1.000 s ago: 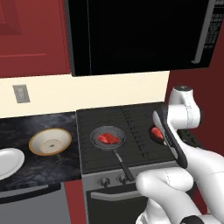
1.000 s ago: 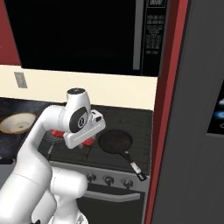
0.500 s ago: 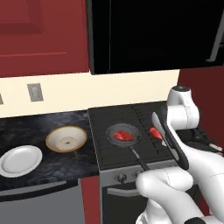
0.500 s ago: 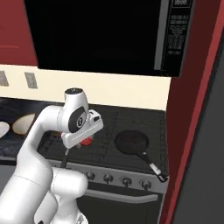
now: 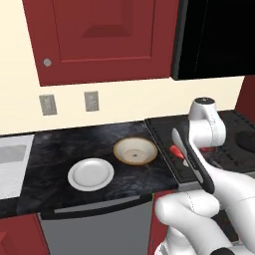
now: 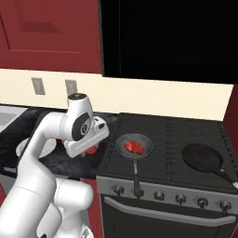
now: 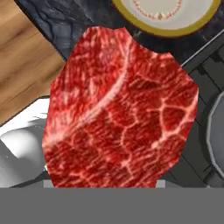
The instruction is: Place one of the steaks on the plate and the other in the bowl. Then place the bowl in the fridge.
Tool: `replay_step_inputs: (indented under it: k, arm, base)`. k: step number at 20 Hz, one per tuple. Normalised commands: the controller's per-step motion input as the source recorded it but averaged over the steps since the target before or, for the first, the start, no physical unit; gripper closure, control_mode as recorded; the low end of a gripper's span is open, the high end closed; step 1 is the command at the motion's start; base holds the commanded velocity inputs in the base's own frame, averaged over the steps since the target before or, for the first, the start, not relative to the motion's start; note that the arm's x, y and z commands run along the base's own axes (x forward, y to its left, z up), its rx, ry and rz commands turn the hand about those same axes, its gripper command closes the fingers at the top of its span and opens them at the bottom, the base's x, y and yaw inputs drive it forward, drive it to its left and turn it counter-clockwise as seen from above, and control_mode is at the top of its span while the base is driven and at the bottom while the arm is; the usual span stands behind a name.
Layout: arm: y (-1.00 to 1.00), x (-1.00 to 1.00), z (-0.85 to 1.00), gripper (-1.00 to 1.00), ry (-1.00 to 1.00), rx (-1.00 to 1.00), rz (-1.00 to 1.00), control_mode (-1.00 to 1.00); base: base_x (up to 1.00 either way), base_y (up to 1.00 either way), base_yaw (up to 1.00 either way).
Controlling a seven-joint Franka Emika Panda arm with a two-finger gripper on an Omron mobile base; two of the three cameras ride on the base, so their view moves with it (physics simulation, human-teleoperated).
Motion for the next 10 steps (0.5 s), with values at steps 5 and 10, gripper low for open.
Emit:
replay_step_inputs:
  k: [5,10]
  arm:
    - [0.0,0.0,0.0,1.0,0.0,0.0,0.0,1.0]
    - [0.03,0.06,0.0,1.0,-0.01,0.0,0.0,-1.0]
  base:
    - [0.07,0.41,0.0]
    - [0.09,0.19,0.0]
